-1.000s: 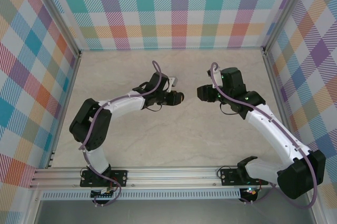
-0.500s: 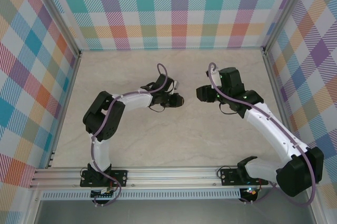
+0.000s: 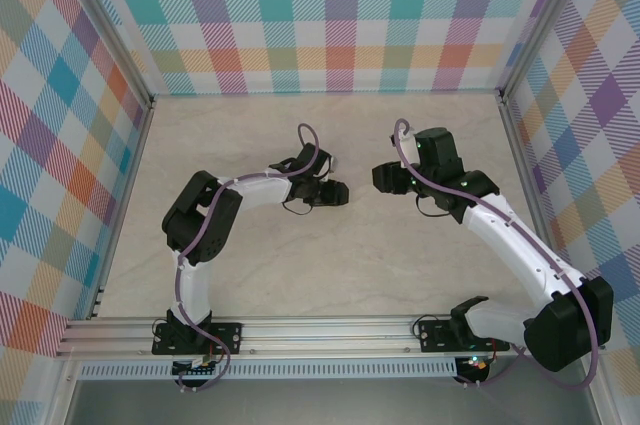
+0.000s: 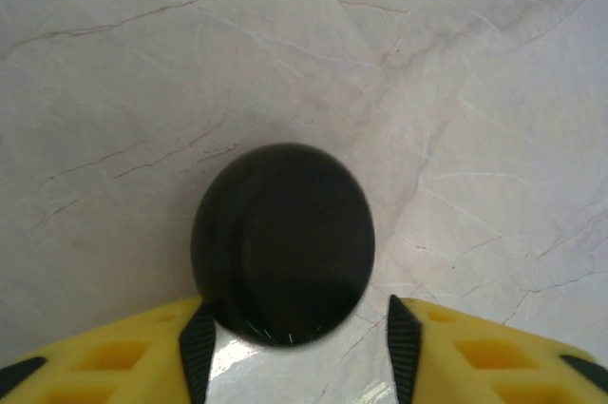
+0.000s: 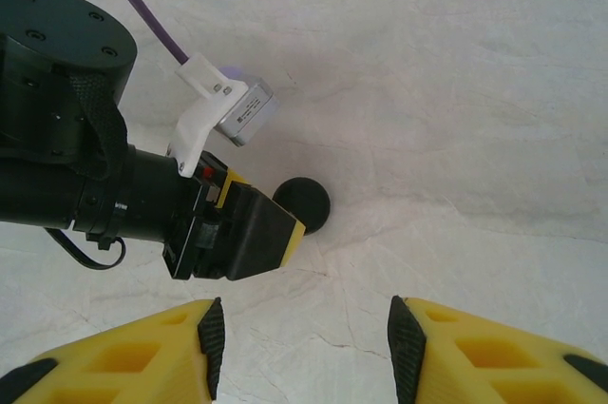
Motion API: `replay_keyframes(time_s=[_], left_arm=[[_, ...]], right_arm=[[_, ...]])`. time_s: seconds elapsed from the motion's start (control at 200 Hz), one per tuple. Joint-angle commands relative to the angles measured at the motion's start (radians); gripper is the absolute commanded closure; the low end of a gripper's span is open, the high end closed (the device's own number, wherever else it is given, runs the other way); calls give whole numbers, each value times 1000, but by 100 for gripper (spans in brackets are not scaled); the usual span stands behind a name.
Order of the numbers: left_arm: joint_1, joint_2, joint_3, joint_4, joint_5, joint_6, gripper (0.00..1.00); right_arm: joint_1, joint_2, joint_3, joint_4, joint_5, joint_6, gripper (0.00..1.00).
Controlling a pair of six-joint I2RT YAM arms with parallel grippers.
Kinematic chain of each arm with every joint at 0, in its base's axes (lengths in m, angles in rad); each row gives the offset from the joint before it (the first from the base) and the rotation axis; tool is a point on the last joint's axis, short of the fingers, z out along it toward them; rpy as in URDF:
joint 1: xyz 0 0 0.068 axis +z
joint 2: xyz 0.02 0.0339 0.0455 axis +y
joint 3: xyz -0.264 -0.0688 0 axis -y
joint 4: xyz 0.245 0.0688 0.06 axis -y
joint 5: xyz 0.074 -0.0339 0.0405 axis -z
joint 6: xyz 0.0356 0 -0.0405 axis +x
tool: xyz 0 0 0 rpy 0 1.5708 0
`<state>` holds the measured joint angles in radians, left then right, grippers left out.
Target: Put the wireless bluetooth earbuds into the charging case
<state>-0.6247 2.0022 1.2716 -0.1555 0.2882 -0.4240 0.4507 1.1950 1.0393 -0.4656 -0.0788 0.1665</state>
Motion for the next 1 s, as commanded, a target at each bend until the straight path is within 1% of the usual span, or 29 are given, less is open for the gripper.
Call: replay_keyframes(time_s=[0.0,0.185,0.255,0.4,0.42,0.47,0.62,0.735,0.845,0.995], left_arm=[[11,-28,1,-24,-18,22,43],[13,-95,-6,-84,-72,70,39],[15,-139,-20,-97,-97,90,39],[21,-250,-60,-114,-165,132,38],[23,-265,-68,-146,-177,136,38],[27,-304,-87,-159,-206,150,38],[47,-428,-156,-179,-298,204,35],[78,-522,-224,-159,-352,256,33],[114,-593,-271,-149,-414,299,32],[149,-659,-304,-136,-534,335,30]], right_arm=[[2,-14,-14,-2,26,-24,47],[2,-33,-47,20,83,-25,39],[1,-41,-64,26,134,-20,35],[1,-75,-122,68,249,-15,32],[1,-84,-133,77,260,-15,32],[2,-105,-162,99,287,-18,30],[1,-153,-232,163,391,-30,23],[0,-163,-275,208,488,-53,16],[0,-159,-307,251,559,-85,14],[-21,-161,-353,335,591,-131,13]])
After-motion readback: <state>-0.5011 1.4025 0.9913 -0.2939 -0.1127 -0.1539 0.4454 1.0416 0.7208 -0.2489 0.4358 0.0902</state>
